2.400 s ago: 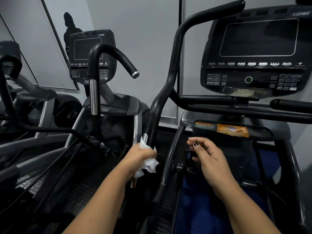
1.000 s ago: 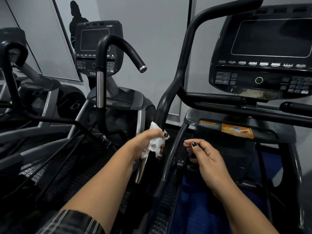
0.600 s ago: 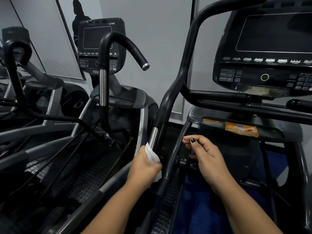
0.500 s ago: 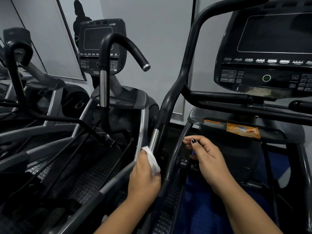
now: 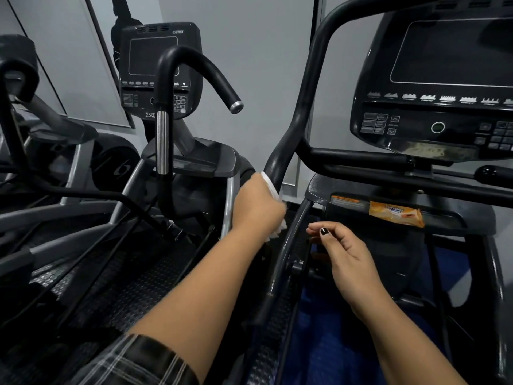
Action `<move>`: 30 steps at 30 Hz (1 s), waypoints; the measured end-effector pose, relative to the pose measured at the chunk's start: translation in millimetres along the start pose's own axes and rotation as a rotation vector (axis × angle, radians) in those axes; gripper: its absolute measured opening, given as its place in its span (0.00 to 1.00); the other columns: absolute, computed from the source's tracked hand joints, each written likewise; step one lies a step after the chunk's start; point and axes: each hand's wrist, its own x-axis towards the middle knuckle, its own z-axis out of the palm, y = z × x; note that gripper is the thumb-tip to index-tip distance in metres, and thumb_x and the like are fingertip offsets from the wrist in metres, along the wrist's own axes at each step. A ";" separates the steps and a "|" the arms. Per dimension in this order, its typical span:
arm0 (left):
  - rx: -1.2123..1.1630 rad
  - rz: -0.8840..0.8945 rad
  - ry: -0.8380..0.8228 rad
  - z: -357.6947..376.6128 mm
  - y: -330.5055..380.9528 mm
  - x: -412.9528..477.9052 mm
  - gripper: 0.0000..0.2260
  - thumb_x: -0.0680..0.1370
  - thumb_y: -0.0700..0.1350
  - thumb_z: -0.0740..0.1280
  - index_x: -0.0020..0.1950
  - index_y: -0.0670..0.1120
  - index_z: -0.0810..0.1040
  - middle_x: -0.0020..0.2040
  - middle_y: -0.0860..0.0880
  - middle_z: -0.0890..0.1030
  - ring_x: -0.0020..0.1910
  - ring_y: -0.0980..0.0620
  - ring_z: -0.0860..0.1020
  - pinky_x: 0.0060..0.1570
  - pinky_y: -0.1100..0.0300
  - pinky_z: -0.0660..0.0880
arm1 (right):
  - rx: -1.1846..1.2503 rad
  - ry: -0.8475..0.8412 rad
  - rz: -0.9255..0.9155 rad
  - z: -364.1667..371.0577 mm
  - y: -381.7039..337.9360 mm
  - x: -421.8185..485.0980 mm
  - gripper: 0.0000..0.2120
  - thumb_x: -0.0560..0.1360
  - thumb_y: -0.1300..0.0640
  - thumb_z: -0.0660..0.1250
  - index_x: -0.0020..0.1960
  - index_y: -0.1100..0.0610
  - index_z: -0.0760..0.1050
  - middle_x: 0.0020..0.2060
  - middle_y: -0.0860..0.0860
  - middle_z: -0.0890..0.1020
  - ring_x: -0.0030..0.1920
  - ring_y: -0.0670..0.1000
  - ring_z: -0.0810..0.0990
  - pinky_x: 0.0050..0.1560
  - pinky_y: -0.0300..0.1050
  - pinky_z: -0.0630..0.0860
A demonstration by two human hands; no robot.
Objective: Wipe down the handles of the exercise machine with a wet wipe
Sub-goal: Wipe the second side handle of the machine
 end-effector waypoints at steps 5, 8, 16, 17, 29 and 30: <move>-0.403 -0.044 -0.220 -8.6 -5.4 11.5 0.12 0.68 0.45 0.79 0.42 0.43 0.77 0.35 0.45 0.82 0.35 0.47 0.82 0.38 0.52 0.80 | 0.002 0.012 0.018 -5.4 -3.0 -10.4 0.12 0.81 0.59 0.59 0.54 0.49 0.80 0.51 0.44 0.84 0.54 0.44 0.81 0.61 0.56 0.76; -0.596 -0.139 -0.318 -7.8 -17.0 8.5 0.07 0.70 0.38 0.76 0.39 0.43 0.78 0.31 0.45 0.82 0.30 0.47 0.82 0.31 0.59 0.77 | 0.000 0.012 0.029 -9.2 -1.7 -19.4 0.12 0.81 0.60 0.59 0.54 0.50 0.80 0.50 0.44 0.83 0.52 0.39 0.80 0.61 0.51 0.77; -0.514 -0.288 -0.294 -1.5 -65.2 -42.7 0.08 0.64 0.36 0.73 0.41 0.39 0.81 0.31 0.47 0.81 0.30 0.50 0.81 0.34 0.57 0.77 | -0.015 0.011 0.046 0.1 -1.2 -34.0 0.11 0.81 0.59 0.60 0.52 0.49 0.81 0.49 0.43 0.83 0.52 0.39 0.80 0.60 0.50 0.77; -0.498 -0.292 -0.282 -0.2 -72.8 -50.5 0.08 0.63 0.37 0.73 0.41 0.39 0.81 0.31 0.47 0.81 0.30 0.51 0.81 0.35 0.57 0.77 | -0.016 0.001 0.044 2.9 -2.3 -35.3 0.11 0.81 0.59 0.60 0.53 0.50 0.80 0.50 0.44 0.83 0.52 0.40 0.80 0.60 0.50 0.77; 0.168 0.011 -0.072 6.5 -107.0 -116.6 0.31 0.72 0.38 0.69 0.70 0.48 0.58 0.64 0.48 0.71 0.60 0.45 0.74 0.56 0.52 0.74 | -0.041 0.024 0.026 2.9 -3.5 -45.2 0.12 0.81 0.59 0.59 0.53 0.48 0.80 0.50 0.41 0.83 0.52 0.37 0.79 0.58 0.46 0.77; 0.212 0.055 -0.050 7.1 -103.3 -116.0 0.35 0.72 0.38 0.69 0.75 0.46 0.53 0.69 0.47 0.67 0.64 0.45 0.72 0.61 0.53 0.71 | -0.047 0.025 0.030 1.9 -2.1 -46.0 0.12 0.81 0.58 0.59 0.53 0.48 0.80 0.50 0.41 0.83 0.53 0.37 0.79 0.58 0.47 0.77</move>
